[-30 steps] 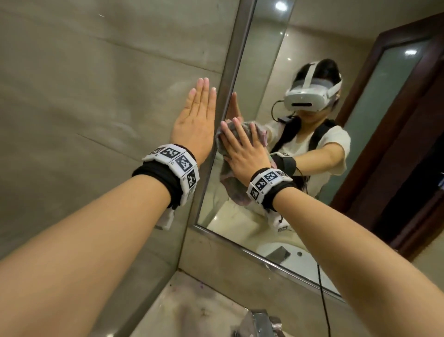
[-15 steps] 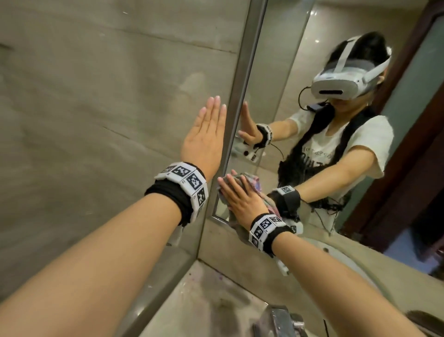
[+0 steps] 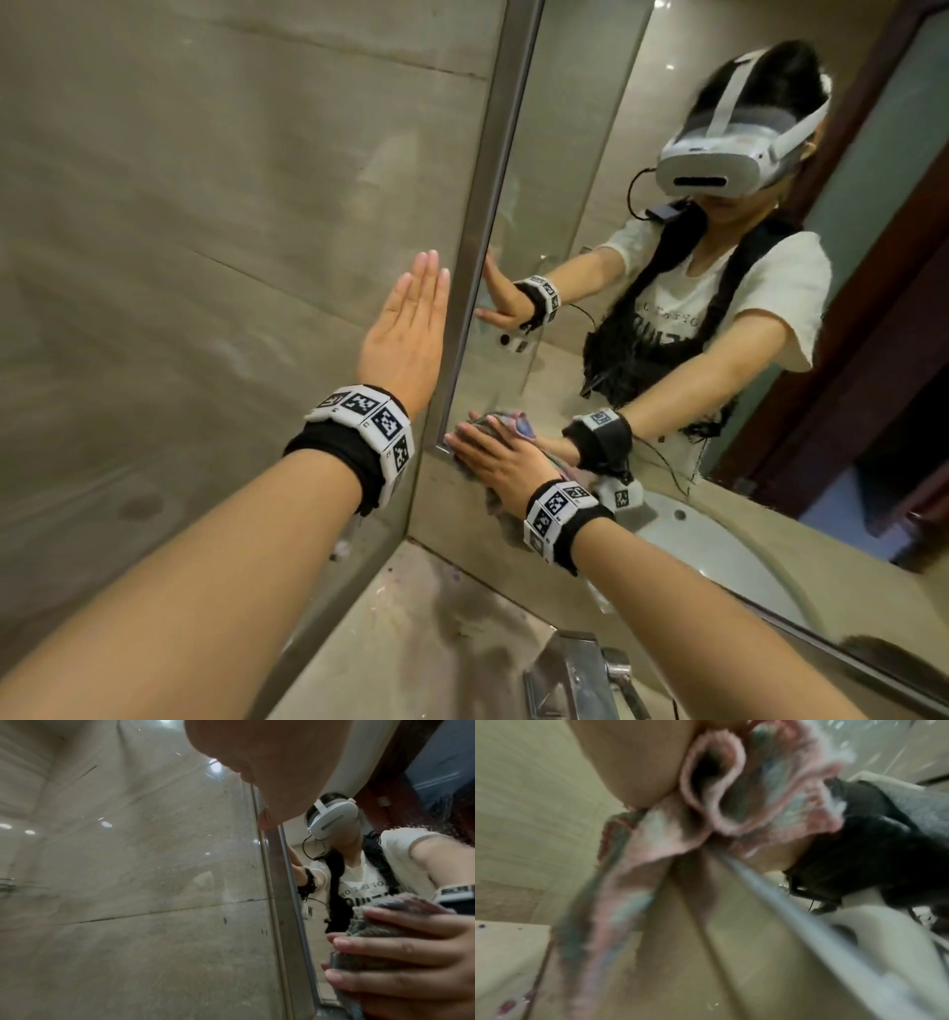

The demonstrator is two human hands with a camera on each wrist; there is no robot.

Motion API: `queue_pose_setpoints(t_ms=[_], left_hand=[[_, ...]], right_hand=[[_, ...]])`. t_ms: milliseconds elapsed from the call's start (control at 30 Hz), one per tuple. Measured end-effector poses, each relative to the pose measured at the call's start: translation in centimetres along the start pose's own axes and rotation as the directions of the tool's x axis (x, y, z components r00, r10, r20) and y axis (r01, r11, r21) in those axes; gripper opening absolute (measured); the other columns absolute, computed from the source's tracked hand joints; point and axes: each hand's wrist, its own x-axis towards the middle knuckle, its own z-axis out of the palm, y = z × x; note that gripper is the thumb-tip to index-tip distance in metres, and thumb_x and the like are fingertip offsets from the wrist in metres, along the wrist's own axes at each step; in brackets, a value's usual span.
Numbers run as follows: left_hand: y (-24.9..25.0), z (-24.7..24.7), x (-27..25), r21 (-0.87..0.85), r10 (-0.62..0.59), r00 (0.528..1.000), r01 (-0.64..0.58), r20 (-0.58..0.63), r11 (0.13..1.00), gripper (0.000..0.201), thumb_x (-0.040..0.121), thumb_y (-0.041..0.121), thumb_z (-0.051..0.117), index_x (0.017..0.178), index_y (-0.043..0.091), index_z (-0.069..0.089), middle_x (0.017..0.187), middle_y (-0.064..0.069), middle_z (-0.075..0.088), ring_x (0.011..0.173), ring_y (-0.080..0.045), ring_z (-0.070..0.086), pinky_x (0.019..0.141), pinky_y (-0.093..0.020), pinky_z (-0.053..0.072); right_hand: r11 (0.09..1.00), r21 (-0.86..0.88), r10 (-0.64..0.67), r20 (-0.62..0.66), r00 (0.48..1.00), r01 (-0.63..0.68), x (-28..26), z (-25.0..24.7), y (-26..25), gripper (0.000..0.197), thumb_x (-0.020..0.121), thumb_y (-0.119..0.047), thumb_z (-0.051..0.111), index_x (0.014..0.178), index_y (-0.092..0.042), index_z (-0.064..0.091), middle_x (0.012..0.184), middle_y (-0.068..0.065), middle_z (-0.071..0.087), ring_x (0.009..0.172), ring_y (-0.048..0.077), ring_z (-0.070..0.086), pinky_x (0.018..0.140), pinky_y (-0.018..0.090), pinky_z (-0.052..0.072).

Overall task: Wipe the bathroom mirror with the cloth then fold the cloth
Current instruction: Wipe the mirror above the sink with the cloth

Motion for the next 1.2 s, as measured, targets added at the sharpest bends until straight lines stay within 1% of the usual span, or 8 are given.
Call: queue_pose_setpoints(t_ms=[200,333,467,567,700,800,1033,1200], left_hand=[[0.0,0.2,0.1,0.113,0.015,0.999,-0.011,-0.029,0.994,0.064,0.082,0.0,0.0,0.146,-0.006,-0.004,0.156,-0.021,0.0,0.146,-0.029,0.001,0.114,-0.037,-0.008],[-0.1,0.2,0.1,0.103,0.004,1.0,-0.005,0.015,0.995,0.062,0.084,-0.001,0.001,0.145,-0.007,-0.008,0.155,-0.023,-0.003,0.145,-0.031,-0.002,0.105,-0.043,-0.029],[-0.3,0.1,0.2,0.074,0.012,0.999,-0.015,0.045,0.997,0.062,0.081,-0.002,-0.002,0.139,-0.01,-0.021,0.154,-0.025,-0.011,0.145,-0.032,-0.009,0.096,-0.046,-0.034],[-0.3,0.0,0.2,0.028,0.012,0.997,-0.014,0.071,1.0,0.064,0.08,-0.003,-0.003,0.142,-0.009,-0.018,0.153,-0.025,-0.014,0.144,-0.031,-0.012,0.096,-0.041,-0.036],[-0.3,0.2,0.3,-0.036,0.021,0.998,-0.018,0.063,0.999,0.065,0.079,-0.003,-0.002,0.142,-0.008,-0.018,0.153,-0.025,-0.016,0.144,-0.031,-0.014,0.098,-0.037,-0.035],[-0.2,0.3,0.2,-0.04,0.018,0.999,-0.017,0.047,0.999,0.064,0.08,-0.002,-0.001,0.142,-0.009,-0.017,0.153,-0.025,-0.015,0.144,-0.032,-0.013,0.105,-0.036,-0.028],[-0.3,0.6,0.1,-0.034,0.045,0.999,-0.045,0.019,0.998,0.061,0.085,0.0,0.003,0.142,-0.01,-0.017,0.154,-0.026,-0.011,0.145,-0.032,-0.009,0.115,-0.038,-0.012],[-0.2,0.5,-0.2,0.021,0.066,0.998,-0.066,-0.008,0.998,0.063,0.083,0.0,0.004,0.144,-0.009,-0.011,0.154,-0.026,-0.007,0.145,-0.033,-0.005,0.116,-0.039,-0.007]], right_hand=[[0.995,-0.06,0.067,-0.211,0.975,-0.081,-3.3,-4.5,5.7,0.065,0.084,-0.044,0.034,0.137,-0.008,0.047,0.147,0.01,0.041,0.144,0.022,-0.018,0.113,0.046,-0.004],[0.973,-0.142,0.135,-0.298,0.945,-0.184,-4.7,-9.0,10.7,0.056,0.089,-0.034,0.036,0.14,-0.011,0.043,0.148,0.008,0.039,0.144,0.022,-0.018,0.114,0.045,-0.003],[0.914,-0.251,0.223,-0.349,0.91,-0.32,-6.6,-13.5,15.1,0.055,0.09,-0.025,0.045,0.142,-0.012,0.037,0.15,0.008,0.037,0.141,0.031,0.013,0.115,0.043,-0.01],[0.87,-0.289,0.281,-0.376,0.883,-0.4,-7.9,-15.3,16.7,0.056,0.092,-0.031,0.045,0.144,-0.011,0.035,0.152,0.009,0.032,0.14,0.035,0.02,0.114,0.047,-0.007],[0.826,-0.202,0.427,-0.386,0.818,-0.527,-7.8,-14.1,14.8,0.078,0.09,-0.063,0.03,0.145,-0.008,0.033,0.153,0.012,0.029,0.139,0.04,0.017,0.113,0.053,-0.002],[0.791,-0.126,0.525,-0.363,0.77,-0.599,-7.3,-12.3,12.6,0.077,0.094,-0.06,0.01,0.144,-0.006,0.031,0.153,0.013,0.028,0.14,0.043,0.019,0.112,0.056,0.0],[0.848,-0.125,0.451,-0.34,0.825,-0.514,-7.5,-5.8,7.4,0.081,0.087,-0.063,0.034,0.145,-0.007,0.027,0.153,0.007,0.017,0.142,0.032,-0.022,0.113,0.051,-0.008],[0.949,-0.047,0.282,-0.305,0.91,-0.311,-8.0,-0.7,4.1,0.079,0.088,-0.054,0.045,0.148,-0.01,0.018,0.158,0.004,-0.012,0.145,0.026,-0.016,0.114,0.047,-0.02]])
